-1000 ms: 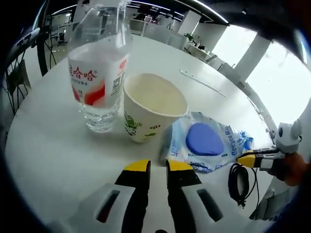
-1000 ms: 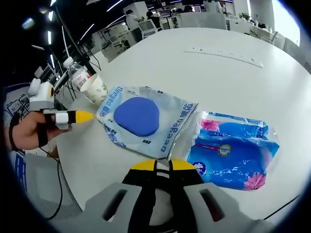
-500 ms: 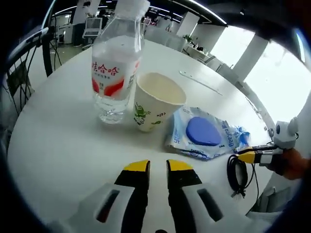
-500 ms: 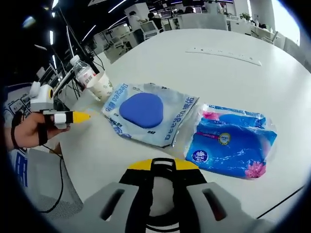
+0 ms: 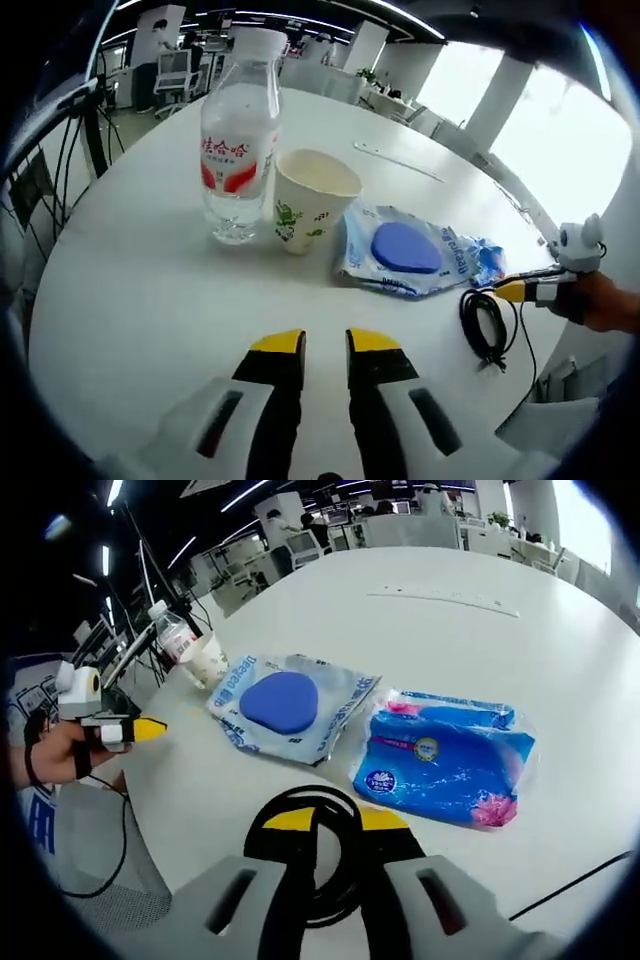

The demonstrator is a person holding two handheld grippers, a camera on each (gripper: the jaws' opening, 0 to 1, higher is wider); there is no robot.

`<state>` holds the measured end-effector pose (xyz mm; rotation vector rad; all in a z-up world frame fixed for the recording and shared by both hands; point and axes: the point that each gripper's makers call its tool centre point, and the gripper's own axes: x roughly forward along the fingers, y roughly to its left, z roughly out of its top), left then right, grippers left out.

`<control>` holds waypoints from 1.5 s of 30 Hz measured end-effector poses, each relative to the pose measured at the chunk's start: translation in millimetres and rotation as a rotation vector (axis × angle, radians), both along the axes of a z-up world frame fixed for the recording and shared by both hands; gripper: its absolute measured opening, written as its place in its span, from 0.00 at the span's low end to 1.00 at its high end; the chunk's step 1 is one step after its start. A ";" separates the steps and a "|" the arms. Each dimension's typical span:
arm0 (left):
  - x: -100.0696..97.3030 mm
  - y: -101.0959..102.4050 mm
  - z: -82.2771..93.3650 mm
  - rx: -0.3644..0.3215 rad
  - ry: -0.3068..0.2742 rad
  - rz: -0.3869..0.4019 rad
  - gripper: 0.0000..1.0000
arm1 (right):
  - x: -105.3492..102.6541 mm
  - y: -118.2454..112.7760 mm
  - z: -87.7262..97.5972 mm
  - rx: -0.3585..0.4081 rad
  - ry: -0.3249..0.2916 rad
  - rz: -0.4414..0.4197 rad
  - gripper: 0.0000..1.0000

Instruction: Arrange the tabletop items into an orderly group along one side of the table until the central work area is clear of visible clutter.

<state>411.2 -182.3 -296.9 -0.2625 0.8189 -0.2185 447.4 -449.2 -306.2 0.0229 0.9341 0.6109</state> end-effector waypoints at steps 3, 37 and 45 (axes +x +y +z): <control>-3.7 -0.3 3.2 0.012 -0.012 -0.018 0.14 | -0.5 -9.1 2.0 0.003 -0.005 -0.016 0.12; -32.8 8.5 27.4 0.092 -0.074 -0.125 0.21 | 26.6 -92.6 17.0 -0.052 -0.058 -0.189 0.11; -34.1 3.0 36.0 0.106 -0.093 -0.151 0.24 | 35.1 -96.9 24.0 -0.088 -0.071 -0.194 0.11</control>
